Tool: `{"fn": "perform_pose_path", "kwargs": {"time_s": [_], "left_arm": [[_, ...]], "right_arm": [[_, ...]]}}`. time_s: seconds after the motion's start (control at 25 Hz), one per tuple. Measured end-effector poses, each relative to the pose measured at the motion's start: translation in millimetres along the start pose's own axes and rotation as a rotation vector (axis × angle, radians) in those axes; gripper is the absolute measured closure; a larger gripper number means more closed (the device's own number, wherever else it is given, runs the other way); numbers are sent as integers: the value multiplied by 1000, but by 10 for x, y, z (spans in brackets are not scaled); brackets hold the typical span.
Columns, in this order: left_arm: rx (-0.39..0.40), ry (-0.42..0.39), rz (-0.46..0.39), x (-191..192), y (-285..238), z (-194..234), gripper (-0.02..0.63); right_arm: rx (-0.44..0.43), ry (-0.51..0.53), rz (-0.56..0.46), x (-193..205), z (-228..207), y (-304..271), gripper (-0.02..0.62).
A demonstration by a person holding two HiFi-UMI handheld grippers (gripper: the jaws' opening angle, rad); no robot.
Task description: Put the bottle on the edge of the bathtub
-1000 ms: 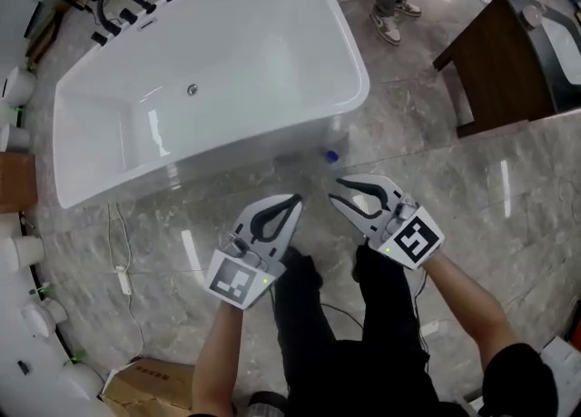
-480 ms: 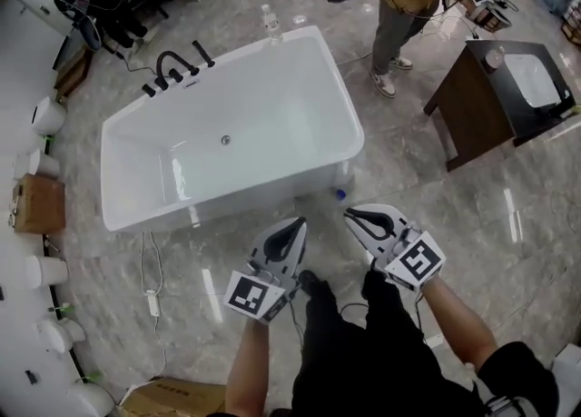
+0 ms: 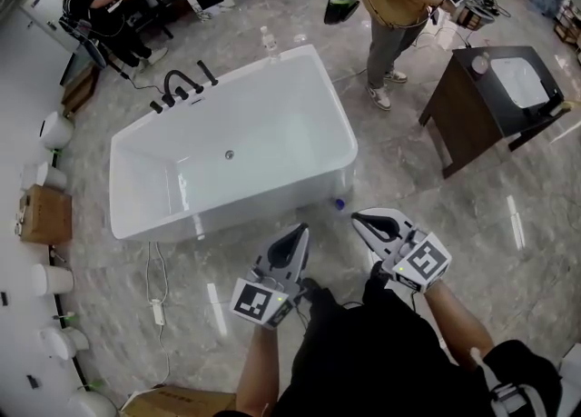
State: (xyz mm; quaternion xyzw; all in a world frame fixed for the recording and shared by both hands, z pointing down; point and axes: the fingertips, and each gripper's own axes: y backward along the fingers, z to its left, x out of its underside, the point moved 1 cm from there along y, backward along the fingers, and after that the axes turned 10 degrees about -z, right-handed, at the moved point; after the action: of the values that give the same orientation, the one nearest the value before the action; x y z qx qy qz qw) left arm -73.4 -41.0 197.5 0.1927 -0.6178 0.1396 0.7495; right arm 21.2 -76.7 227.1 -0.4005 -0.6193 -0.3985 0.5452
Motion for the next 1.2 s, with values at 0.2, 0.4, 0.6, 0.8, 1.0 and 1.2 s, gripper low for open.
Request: {"fn": "perform_pose_path", "kwargs": {"time_s": [0.2, 0.4, 0.6, 0.8, 1.0, 1.2], "left_arm": [[-59, -6, -4, 62, -149, -294, 595], [-143, 26, -5, 199, -176, -592, 595], [-174, 49, -2, 272, -31, -761, 595], [-167, 31, -5, 165, 397, -778, 595], [-160, -40, 47, 77, 1146, -819, 595], [-125, -39, 36, 121, 1933, -975, 595]], "right_arm": [[-40, -3, -14, -97, -136, 310, 583], [-108, -25, -3, -82, -187, 563, 583], [-94, -47, 35, 9, -110, 776, 583], [-19, -58, 44, 54, 185, 884, 583], [31, -50, 20, 37, 858, 874, 583], [69, -20, 11, 109, 1638, 936, 583]]}}
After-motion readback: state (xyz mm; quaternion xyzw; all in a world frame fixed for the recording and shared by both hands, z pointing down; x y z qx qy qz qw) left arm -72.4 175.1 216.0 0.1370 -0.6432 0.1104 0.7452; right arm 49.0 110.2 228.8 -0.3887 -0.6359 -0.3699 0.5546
